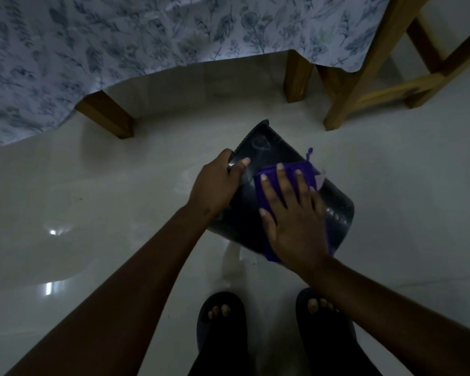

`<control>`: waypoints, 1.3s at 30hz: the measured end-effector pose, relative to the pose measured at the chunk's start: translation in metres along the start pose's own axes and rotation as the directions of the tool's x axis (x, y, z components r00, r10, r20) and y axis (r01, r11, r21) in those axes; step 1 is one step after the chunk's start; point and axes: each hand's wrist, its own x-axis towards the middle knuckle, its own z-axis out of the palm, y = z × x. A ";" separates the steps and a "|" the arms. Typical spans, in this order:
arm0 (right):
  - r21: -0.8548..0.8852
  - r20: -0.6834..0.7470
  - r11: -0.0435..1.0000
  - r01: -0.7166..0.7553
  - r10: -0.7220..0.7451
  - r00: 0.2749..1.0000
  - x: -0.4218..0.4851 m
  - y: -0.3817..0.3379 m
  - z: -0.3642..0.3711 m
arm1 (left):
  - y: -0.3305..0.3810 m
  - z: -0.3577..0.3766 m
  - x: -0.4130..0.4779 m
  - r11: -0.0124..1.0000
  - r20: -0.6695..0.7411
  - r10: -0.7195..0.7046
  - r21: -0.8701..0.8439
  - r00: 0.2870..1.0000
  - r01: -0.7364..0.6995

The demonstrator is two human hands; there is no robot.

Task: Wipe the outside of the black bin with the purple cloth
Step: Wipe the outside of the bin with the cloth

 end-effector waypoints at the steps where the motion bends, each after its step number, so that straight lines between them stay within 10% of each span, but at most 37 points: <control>1: 0.007 -0.010 1.000 0.022 -0.022 1.000 0.010 0.003 -0.001 | 0.001 0.000 0.000 1.000 -0.005 0.005 -0.013 1.000 -0.005; 27: 0.185 -0.004 0.980 -0.074 0.076 0.997 0.057 0.017 -0.008 | 0.005 -0.001 0.015 0.993 0.019 -0.107 0.056 0.994 0.106; 32: 0.316 0.143 0.926 -0.204 0.166 0.976 0.069 0.036 -0.016 | -0.005 -0.022 -0.004 0.903 0.271 -0.144 -0.357 0.952 0.238; 39: 0.009 0.024 0.999 0.037 -0.037 0.999 0.004 0.000 -0.001 | -0.011 0.000 -0.008 0.998 0.019 -0.062 0.014 0.998 0.062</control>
